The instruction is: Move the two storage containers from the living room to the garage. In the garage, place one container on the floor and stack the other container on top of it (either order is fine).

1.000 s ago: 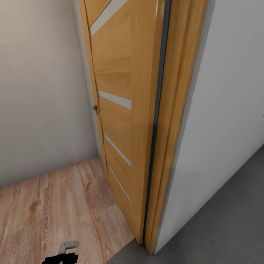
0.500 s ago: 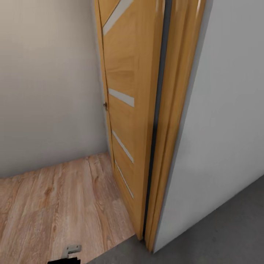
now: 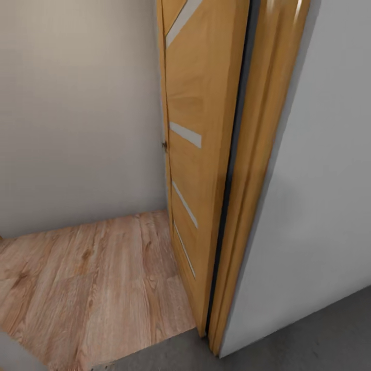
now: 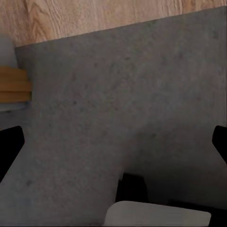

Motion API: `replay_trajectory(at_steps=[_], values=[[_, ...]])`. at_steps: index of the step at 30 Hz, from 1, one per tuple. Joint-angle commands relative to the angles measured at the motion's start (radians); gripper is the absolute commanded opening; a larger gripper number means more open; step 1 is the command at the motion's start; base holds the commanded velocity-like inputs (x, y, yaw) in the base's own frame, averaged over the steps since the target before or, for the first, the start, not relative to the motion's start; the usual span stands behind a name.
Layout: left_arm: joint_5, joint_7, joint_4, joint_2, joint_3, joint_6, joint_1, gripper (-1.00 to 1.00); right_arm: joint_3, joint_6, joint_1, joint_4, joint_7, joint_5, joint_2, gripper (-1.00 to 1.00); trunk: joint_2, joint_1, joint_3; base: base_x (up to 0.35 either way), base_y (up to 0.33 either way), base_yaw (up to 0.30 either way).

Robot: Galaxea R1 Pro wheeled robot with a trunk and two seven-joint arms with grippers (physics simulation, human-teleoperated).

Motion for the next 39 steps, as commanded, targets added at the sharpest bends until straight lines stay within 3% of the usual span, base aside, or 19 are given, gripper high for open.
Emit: replay_trajectory(at_steps=[1,20,39], values=[[-0.001,0.005,-0.002,-0.001,0.005,0.004,0.005,1.0,0.001,-0.003,0.0,0.0,-0.001,0.001,0.0,1.0,0.0,0.0,-0.002,0.0,-0.015,0.263],[-0.003,0.026,-0.001,-0.022,0.003,-0.088,0.09,1.0,0.002,-0.003,0.0,0.0,-0.004,0.001,-0.001,1.0,0.0,0.0,-0.015,-0.03,0.034,0.263],[0.002,0.019,-0.001,-0.04,0.005,-0.111,0.151,1.0,0.0,-0.003,0.0,0.0,-0.011,-0.001,-0.006,1.0,0.0,0.0,-0.029,0.0,0.0,0.235]])
